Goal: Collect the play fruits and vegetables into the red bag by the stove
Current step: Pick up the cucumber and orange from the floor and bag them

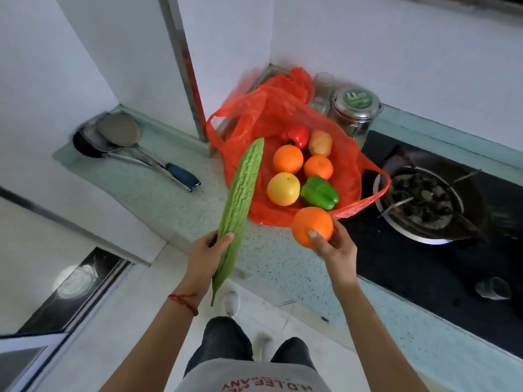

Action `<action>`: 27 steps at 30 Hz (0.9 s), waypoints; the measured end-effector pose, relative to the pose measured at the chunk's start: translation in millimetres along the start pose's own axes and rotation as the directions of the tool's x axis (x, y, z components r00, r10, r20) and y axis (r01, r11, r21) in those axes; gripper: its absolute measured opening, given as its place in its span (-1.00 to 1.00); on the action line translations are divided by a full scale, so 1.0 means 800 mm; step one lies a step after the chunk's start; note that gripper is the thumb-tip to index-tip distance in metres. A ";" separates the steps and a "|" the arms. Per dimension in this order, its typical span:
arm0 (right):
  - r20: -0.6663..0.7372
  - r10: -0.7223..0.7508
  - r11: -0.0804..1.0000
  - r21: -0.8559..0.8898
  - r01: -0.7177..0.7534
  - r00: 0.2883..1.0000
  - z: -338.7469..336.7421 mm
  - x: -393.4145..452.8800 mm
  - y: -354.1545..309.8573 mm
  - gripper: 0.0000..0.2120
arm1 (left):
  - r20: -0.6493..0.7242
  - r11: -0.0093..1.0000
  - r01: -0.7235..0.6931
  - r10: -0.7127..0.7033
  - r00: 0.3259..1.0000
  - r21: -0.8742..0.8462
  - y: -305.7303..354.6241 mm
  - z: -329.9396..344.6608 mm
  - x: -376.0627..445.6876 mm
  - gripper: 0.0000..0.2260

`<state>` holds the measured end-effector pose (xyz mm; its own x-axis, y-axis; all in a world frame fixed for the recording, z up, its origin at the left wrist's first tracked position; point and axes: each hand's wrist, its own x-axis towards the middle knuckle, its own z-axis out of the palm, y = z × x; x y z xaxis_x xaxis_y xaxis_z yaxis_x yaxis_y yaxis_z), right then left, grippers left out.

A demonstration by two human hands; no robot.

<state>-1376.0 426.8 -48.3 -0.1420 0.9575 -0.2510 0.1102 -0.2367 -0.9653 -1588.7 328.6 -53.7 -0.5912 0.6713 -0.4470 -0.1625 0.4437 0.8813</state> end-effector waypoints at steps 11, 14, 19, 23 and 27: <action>-0.244 -0.049 0.998 0.029 0.058 0.968 0.058 0.081 -0.044 -0.44 | 0.147 0.995 -0.069 0.057 0.988 0.077 0.090 0.038 0.167 -0.81; -0.285 -0.049 0.996 0.054 0.067 0.957 0.065 0.093 -0.050 -0.36 | 0.190 0.991 -0.072 0.050 0.981 0.110 0.096 0.050 0.191 -0.79; -0.269 -0.065 0.997 0.027 0.075 0.961 0.067 0.114 -0.056 -0.37 | 0.190 0.981 -0.083 0.050 0.981 0.174 0.104 0.074 0.221 -0.78; -0.250 -0.086 0.996 -0.032 0.081 0.964 0.058 0.133 -0.063 -0.38 | 0.158 0.973 -0.100 0.068 0.985 0.209 0.105 0.093 0.234 -0.71; -0.241 -0.094 0.994 -0.079 0.077 0.966 0.049 0.149 -0.065 -0.30 | 0.152 0.966 -0.077 0.040 0.988 0.247 0.101 0.105 0.239 -0.71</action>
<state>-1437.4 547.0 -30.8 0.0897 0.9869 -0.1344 0.1765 -0.1485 -0.9730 -1648.7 542.6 -80.8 -0.4705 0.7709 -0.4294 0.0838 0.5235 0.8479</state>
